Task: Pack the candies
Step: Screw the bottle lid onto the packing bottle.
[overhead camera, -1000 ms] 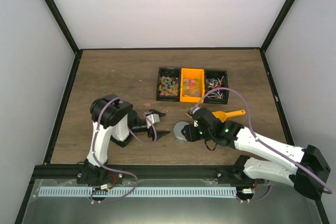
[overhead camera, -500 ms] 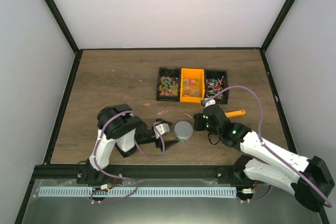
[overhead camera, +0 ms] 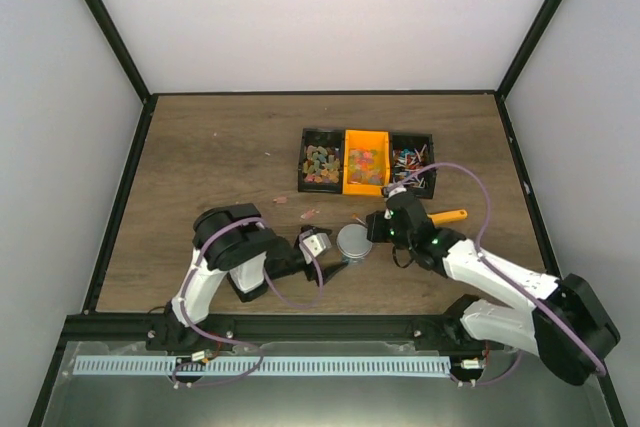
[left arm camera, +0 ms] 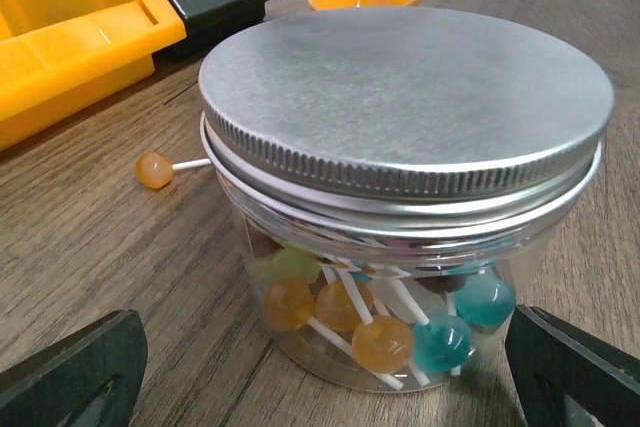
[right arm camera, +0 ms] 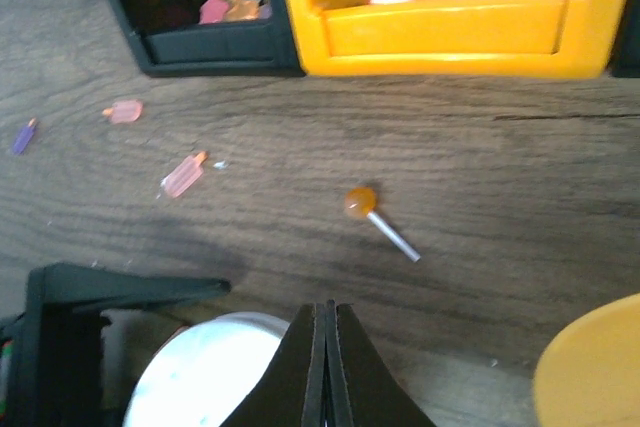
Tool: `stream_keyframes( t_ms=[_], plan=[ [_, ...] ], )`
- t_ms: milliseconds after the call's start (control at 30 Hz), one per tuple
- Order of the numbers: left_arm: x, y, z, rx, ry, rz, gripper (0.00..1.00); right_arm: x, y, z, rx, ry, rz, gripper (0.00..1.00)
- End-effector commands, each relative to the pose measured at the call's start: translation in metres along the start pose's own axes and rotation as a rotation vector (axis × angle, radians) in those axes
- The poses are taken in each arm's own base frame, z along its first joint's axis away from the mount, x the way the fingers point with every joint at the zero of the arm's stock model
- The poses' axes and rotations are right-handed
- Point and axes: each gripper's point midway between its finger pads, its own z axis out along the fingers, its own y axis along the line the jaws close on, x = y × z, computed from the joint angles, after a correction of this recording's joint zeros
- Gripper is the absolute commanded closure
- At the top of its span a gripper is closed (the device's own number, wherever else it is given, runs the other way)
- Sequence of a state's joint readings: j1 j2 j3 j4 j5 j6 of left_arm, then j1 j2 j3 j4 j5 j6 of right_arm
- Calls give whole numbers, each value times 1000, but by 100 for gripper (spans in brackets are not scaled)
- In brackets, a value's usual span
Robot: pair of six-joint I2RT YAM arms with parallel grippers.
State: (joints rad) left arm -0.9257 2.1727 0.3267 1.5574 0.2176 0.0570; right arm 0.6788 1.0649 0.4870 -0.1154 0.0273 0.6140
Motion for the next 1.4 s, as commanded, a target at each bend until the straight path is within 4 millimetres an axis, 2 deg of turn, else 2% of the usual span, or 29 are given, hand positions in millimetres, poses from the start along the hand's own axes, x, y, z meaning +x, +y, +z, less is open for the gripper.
stream_keyframes(
  t_ms=[0,267,733,900,1033,1133,1267,1367],
  plan=[
    [34,-20,-17,69,39,-291,0,-7,-12,10,2,-9,15,99],
    [29,-19,-16,65,25,-290,0,8,-15,21,-7,54,1,99],
    [32,-12,-11,33,21,-316,0,33,-8,11,-105,105,32,99],
    [32,-9,-10,17,19,-316,0,31,-2,-3,-137,92,44,99],
    [31,-11,-9,31,16,-314,0,23,-10,-12,-79,56,33,99],
    [30,-13,-9,41,15,-312,0,17,-16,-7,-34,52,8,99],
    [29,-14,-11,43,14,-307,0,15,-11,9,-35,82,-6,99],
    [30,-14,-11,43,17,-311,0,5,-7,12,-43,54,-16,99]
  ],
)
